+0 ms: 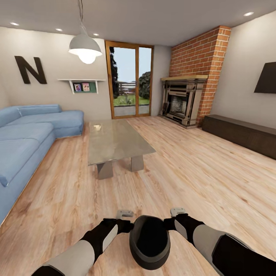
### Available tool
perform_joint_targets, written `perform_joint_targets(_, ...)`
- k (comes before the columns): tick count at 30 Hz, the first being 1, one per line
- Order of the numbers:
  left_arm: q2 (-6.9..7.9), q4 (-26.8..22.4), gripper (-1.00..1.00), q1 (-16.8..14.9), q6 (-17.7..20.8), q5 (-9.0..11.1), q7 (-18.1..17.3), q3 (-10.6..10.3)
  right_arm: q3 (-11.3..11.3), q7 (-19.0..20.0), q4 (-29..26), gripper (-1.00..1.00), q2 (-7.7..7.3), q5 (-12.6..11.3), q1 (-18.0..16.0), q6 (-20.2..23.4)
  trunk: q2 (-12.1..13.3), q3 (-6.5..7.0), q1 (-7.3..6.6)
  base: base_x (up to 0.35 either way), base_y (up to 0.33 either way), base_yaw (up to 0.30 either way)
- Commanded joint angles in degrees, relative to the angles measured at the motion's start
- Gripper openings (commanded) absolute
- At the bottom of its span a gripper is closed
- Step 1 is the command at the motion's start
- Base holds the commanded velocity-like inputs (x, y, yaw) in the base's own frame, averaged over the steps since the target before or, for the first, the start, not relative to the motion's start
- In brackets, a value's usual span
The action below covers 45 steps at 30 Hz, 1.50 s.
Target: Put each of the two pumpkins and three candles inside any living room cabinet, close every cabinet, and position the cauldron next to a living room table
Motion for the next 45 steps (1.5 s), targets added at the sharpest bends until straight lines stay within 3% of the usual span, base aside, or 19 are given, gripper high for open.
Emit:
perform_joint_targets(1, 0.00, -0.05, 1.00, -0.03, 0.24, 0.40, 0.16, -0.13, 0.48, -0.02, 0.03, 1.00, 0.02, -0.47, -0.05, 0.17, -0.03, -0.15, 0.02, 0.333, 0.005, 0.000)
perform_joint_targets(8, 0.00, -0.05, 1.00, -0.03, 0.33, 0.41, -0.02, -0.13, 0.48, 0.06, 0.06, 1.00, 0.20, -0.52, 0.01, 0.16, -0.03, -0.80, 0.02, 0.324, 0.001, 0.000)
perform_joint_targets(12, 0.00, -0.05, 1.00, -0.03, 0.78, 0.40, -3.23, -0.17, 0.48, -0.04, 0.11, 1.00, 1.24, -1.16, 0.04, 0.30, -0.03, -1.17, 0.02, 0.116, 0.000, 0.000)
perform_joint_targets(13, 0.00, -0.07, 1.00, -0.03, 3.00, 0.34, -6.94, -0.25, 0.50, -0.10, 0.12, 1.00, 1.58, -4.82, 0.05, 2.67, -0.03, -1.27, 0.02, 0.015, 0.000, 0.000)
perform_joint_targets(16, 0.00, -0.16, 1.00, -0.03, 6.41, 0.19, -7.96, -0.29, 0.55, -0.03, 0.12, 1.00, 1.66, -8.89, 0.05, 6.84, -0.03, -1.54, 0.02, 0.007, 0.000, 0.000)
perform_joint_targets(22, 0.00, -0.27, 1.00, -0.03, 9.93, -0.01, -8.64, -0.30, 0.64, -0.02, 0.12, 1.00, 1.77, -11.96, 0.05, 10.99, -0.03, -2.10, 0.02, 0.002, 0.000, 0.000)
perform_joint_targets(28, 0.00, -0.26, 1.00, -0.03, 11.48, -0.12, -8.48, -0.32, 0.66, -0.25, 0.12, 1.00, 1.71, -12.28, 0.05, 11.14, -0.03, -2.40, 0.02, -0.131, 0.000, 0.000)
perform_joint_targets(35, 0.00, -0.25, 1.00, -0.03, 11.65, -2.87, -8.17, -0.31, 0.64, -0.61, 0.12, 1.00, 1.70, -12.33, 0.05, 11.00, -0.03, -2.43, 0.02, -0.056, 0.000, 0.000)
perform_joint_targets(45, 0.00, -0.30, 1.00, -0.03, 11.38, -3.88, -7.85, -0.31, 0.81, -0.89, 0.31, 1.00, 1.70, -12.25, 0.05, 11.20, -0.03, -2.43, 0.02, -0.003, 0.000, 0.000)
